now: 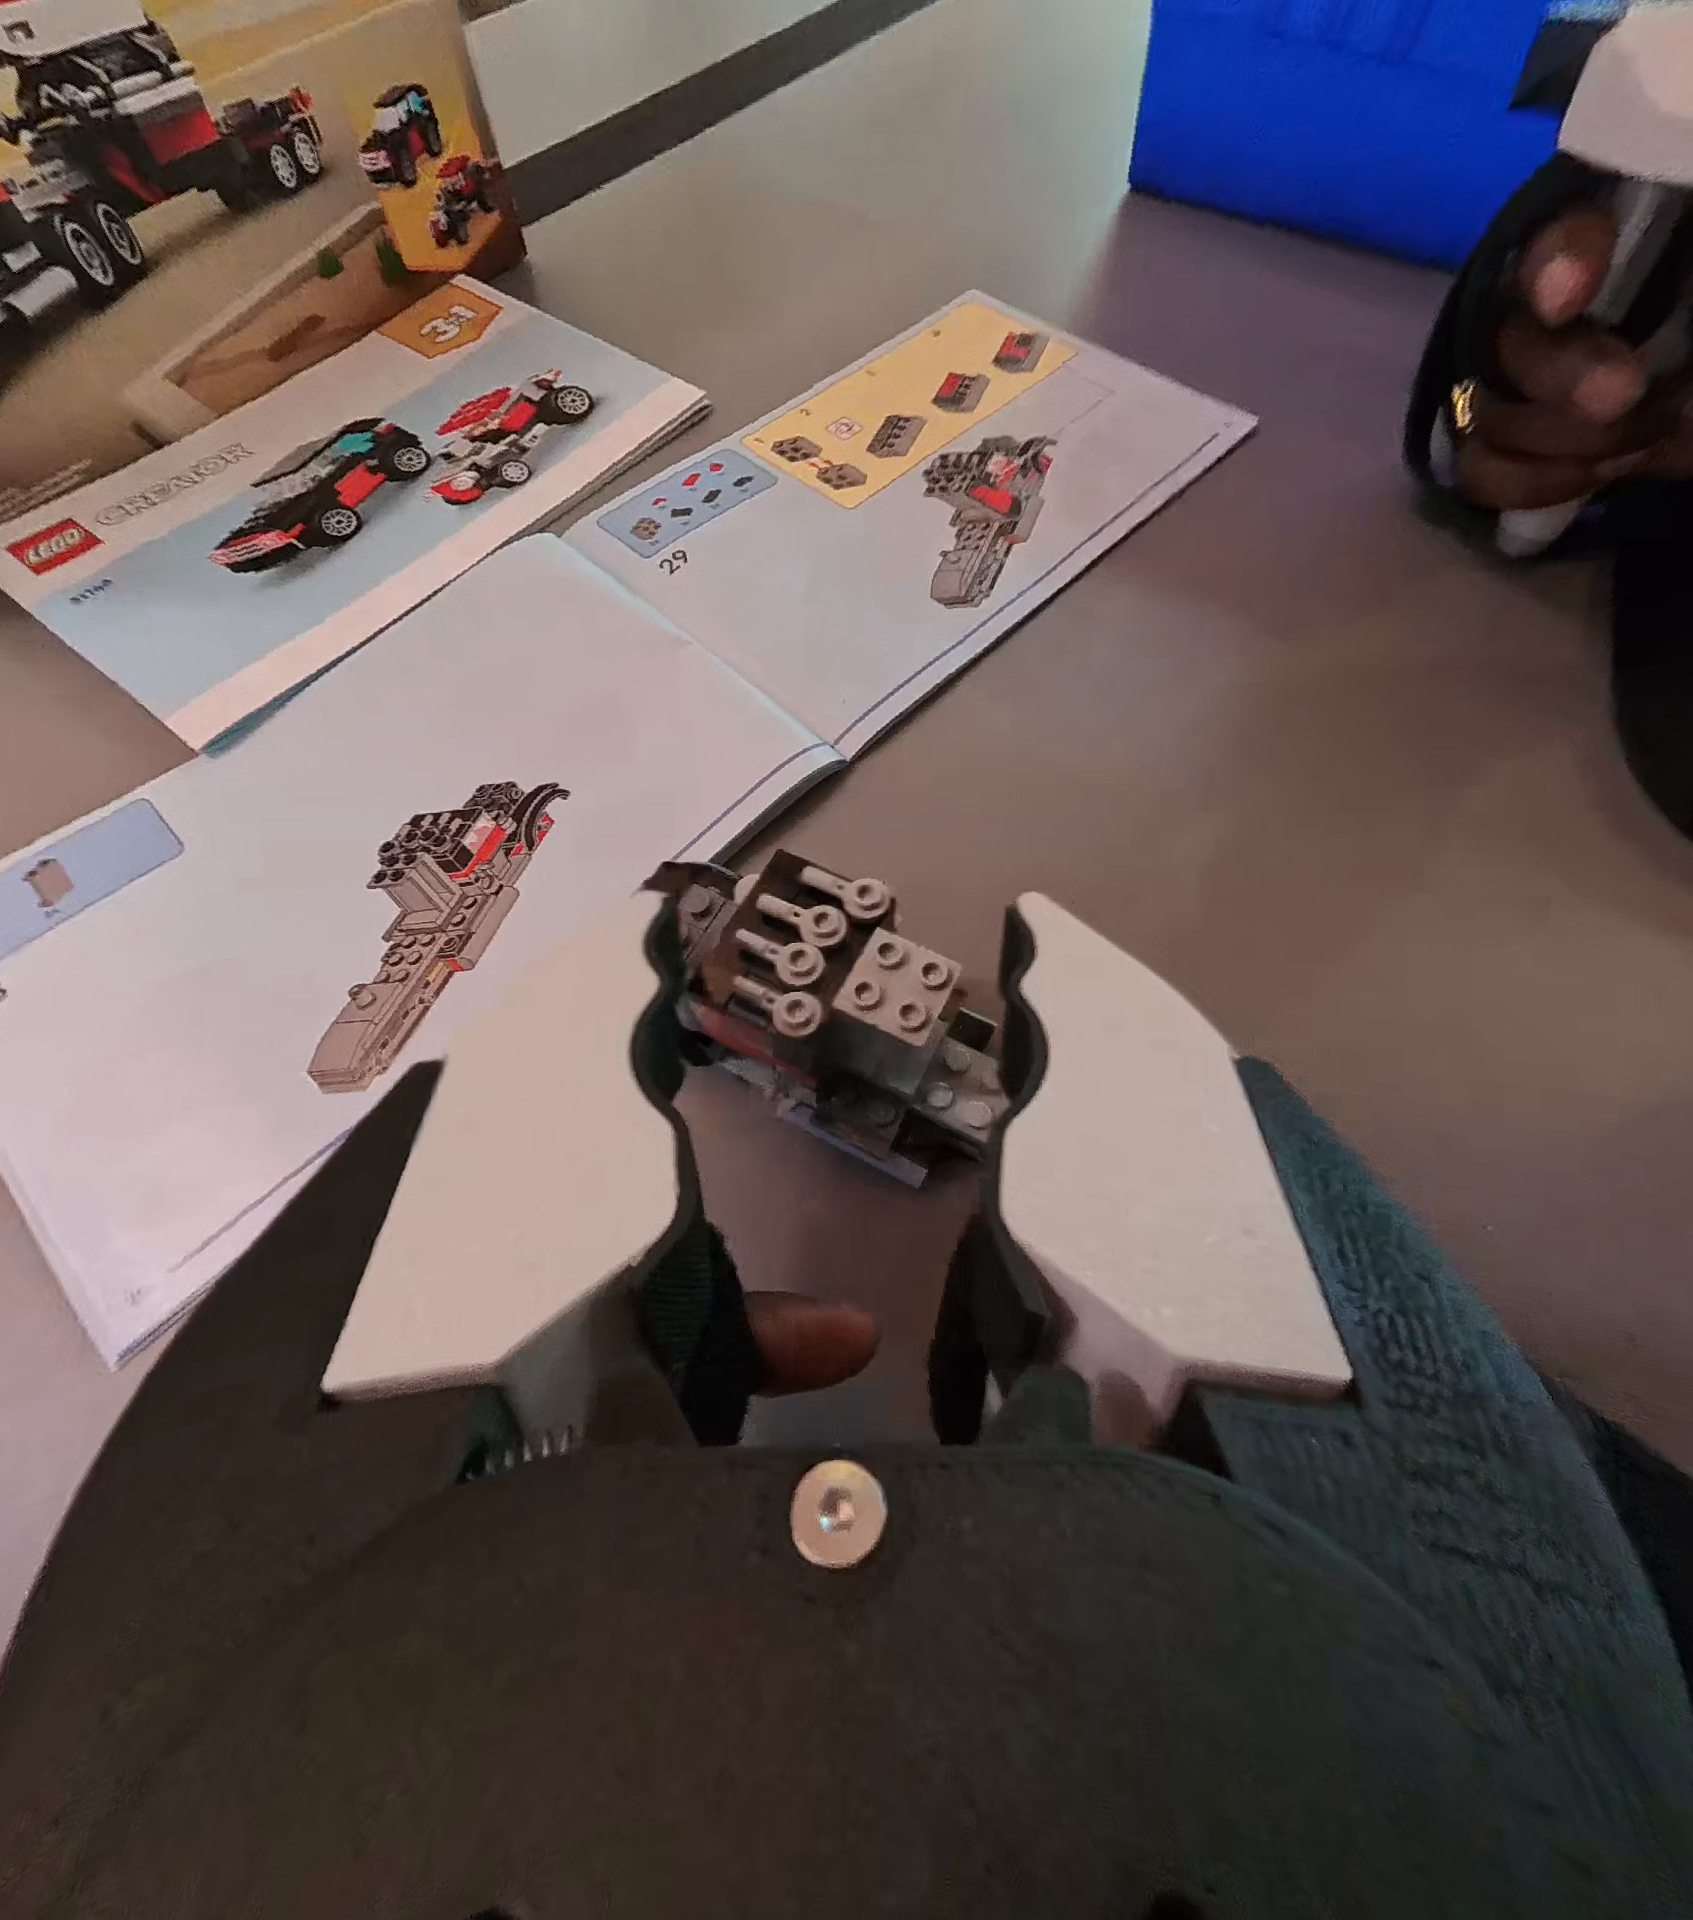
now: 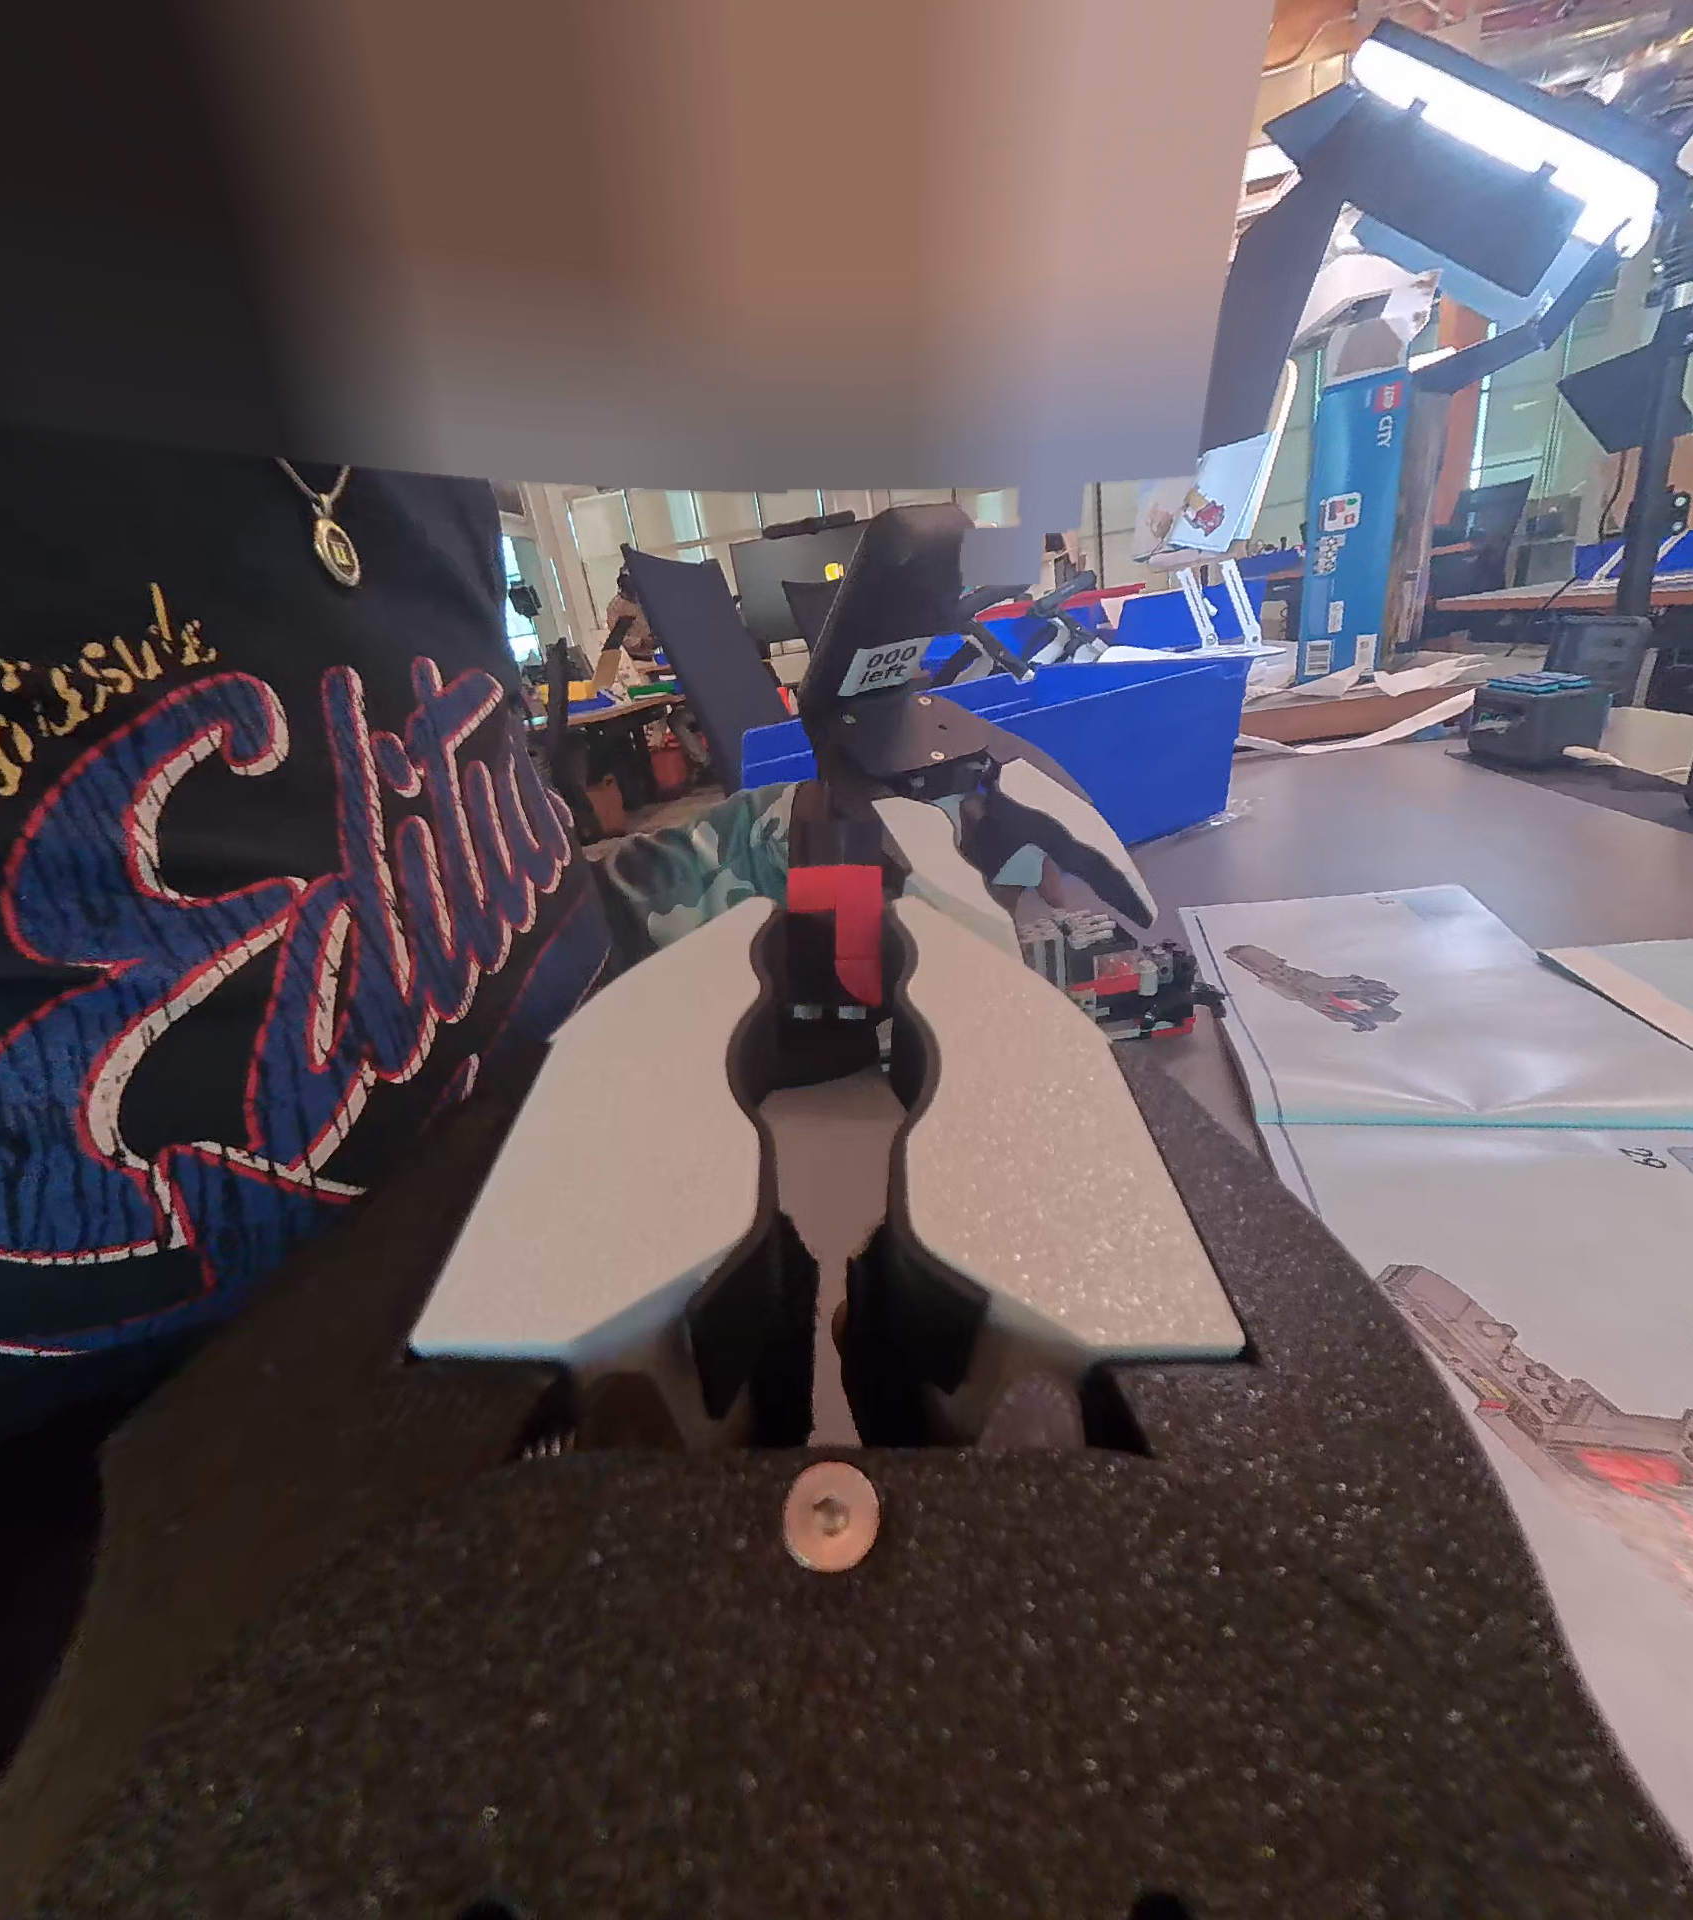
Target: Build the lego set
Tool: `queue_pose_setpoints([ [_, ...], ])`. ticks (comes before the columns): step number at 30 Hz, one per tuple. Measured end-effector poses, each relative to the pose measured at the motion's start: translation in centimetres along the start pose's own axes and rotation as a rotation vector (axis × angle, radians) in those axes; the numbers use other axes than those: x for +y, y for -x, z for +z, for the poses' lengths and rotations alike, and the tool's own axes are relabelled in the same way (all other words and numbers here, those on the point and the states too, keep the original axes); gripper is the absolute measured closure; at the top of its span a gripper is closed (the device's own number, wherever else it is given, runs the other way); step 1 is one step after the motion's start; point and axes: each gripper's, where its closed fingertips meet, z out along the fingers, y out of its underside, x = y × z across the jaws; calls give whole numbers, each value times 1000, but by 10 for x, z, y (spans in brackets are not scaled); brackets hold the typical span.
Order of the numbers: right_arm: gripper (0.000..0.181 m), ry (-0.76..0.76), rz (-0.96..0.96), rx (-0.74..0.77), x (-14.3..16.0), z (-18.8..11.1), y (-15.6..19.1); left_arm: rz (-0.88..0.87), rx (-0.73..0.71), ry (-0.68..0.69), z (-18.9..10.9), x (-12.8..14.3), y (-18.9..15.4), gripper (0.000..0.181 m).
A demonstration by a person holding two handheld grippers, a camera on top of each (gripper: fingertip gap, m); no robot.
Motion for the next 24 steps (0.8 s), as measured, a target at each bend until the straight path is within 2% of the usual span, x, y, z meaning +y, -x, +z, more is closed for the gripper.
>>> queue_pose_setpoints([
  [3,164,10,-6,-6,1,1,2,83,-27,40,3,3,-2,135],
  [5,164,7,-5,-5,1,0,3,111,-11,40,4,2,-5,136],
  [12,164,17,-21,-11,1,-1,7,169,221,-1,0,-1,-31,140],
  [14,165,20,-21,-13,2,-1,8,203,244,1,3,-2,-36,140],
  [19,165,18,-19,-21,2,-1,9,349,293,19,13,-6,-52,140],
  [24,165,25,-25,-23,2,-1,10,515,402,19,23,-11,-72,142],
])
